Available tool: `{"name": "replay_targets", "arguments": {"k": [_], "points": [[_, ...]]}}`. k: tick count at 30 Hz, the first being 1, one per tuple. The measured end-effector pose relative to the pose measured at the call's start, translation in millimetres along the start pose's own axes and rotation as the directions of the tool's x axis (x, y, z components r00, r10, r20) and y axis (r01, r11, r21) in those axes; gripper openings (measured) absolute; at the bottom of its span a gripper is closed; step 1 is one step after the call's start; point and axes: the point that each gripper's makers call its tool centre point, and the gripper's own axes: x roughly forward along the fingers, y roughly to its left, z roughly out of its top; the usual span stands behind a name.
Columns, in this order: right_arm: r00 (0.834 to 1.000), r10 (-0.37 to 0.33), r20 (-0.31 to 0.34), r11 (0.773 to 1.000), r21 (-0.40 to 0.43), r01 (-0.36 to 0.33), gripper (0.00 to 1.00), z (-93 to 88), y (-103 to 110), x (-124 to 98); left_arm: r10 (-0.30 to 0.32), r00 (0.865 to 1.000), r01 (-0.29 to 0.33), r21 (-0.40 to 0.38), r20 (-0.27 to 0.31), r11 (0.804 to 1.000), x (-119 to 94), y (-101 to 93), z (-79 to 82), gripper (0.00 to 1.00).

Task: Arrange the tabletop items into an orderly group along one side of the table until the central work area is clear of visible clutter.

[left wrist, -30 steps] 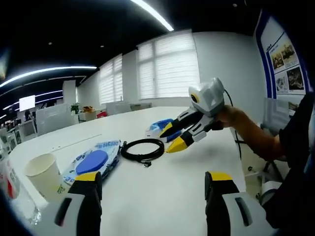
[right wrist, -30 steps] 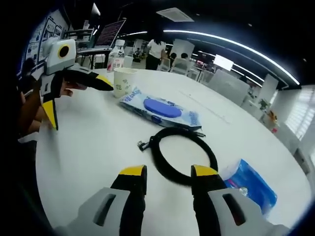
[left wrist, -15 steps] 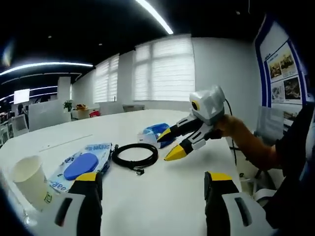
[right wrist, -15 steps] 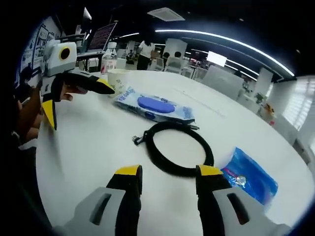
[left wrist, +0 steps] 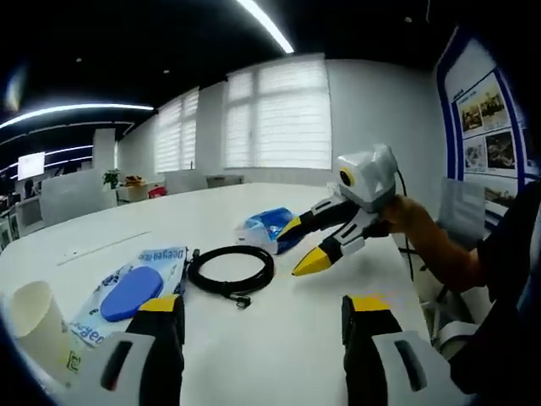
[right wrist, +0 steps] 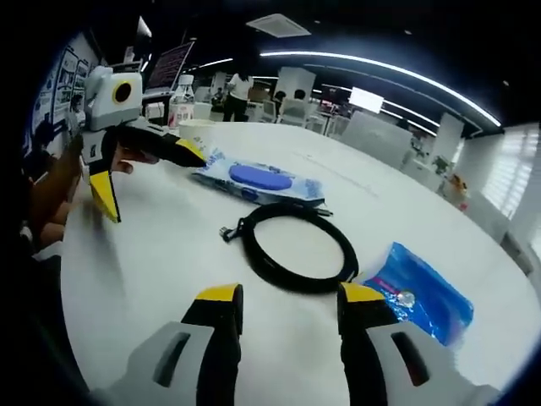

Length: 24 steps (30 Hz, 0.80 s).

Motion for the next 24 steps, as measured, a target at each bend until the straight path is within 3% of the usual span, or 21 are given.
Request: {"name": "replay_targets", "arguments": {"k": [24], "points": [[0.999,0.039,0.030,0.999,-0.025,-0.038,0.32,9.6,4.1,3.3,0.017,0.999,-0.015,0.029,-0.047,0.999,30.4,13.2,-0.3,0.62]]}}
